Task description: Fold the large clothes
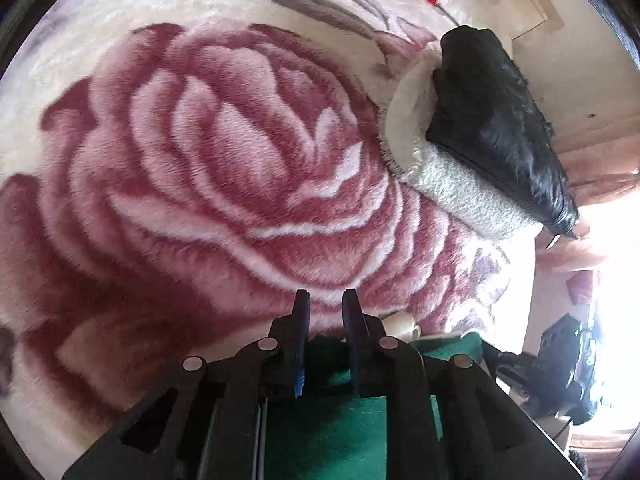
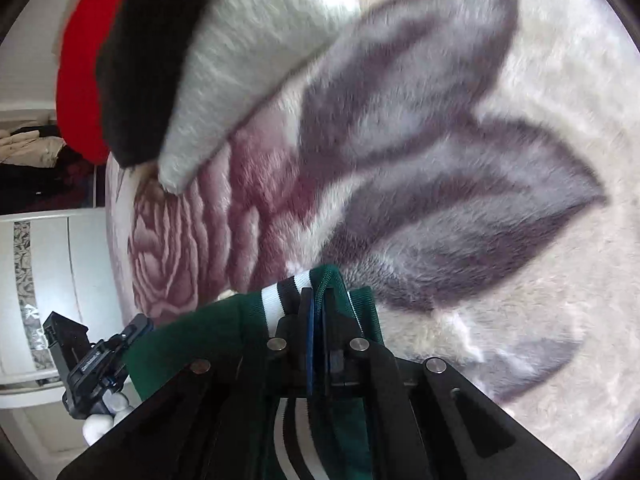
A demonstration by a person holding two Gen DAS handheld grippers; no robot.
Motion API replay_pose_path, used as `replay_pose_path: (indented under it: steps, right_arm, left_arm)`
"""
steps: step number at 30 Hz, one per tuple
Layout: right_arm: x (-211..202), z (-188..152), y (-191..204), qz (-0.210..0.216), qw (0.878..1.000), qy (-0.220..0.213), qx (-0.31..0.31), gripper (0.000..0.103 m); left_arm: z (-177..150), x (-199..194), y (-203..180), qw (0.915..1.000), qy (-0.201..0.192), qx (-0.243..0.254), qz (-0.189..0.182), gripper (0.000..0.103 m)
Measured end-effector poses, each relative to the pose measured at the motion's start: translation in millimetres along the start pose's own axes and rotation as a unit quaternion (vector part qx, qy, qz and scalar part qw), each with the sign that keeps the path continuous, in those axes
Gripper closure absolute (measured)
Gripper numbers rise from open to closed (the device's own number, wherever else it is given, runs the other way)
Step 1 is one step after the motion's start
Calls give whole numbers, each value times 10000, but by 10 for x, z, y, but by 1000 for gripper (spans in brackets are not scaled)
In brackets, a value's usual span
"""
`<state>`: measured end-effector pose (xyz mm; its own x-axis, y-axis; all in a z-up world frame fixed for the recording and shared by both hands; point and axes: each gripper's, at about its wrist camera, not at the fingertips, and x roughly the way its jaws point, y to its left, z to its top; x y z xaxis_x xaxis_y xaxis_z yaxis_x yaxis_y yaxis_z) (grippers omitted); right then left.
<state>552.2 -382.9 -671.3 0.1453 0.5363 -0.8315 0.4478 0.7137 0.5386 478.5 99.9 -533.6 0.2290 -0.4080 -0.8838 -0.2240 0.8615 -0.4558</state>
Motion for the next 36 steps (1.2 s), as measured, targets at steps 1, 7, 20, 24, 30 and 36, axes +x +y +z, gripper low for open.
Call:
replay_pose_path:
  steps: [1,7,20,24,30,36]
  right_arm:
    - [20,26,-5,199,9996,174,55,100]
    - [-583,-339,-249,454,9980,394,213,23]
    - [157,-1733,-668,-266,9932,1111,-223,6]
    - [-141,-1705,-916,1030,9866,1221,340,67]
    - [-226,-1893,-1619,3050,9278,1108,1841,73]
    - [-449,-1768,-1608,1545,9725,784,1556,28]
  left_arm:
    - [-36,-82,-36,9997,-33,137,210,86]
    - [-528,-651,1,9923,-636,569,892,18]
    - [-1767,-540,665,9909,-60,-408,1278,17]
    - [-1802,-534,725,9920,-48,-426,1184,18]
    - [-1788,-564,793,9930,35,-486,1073,18]
    - [-1870,-738,673,9921,-86,-160,1240,18]
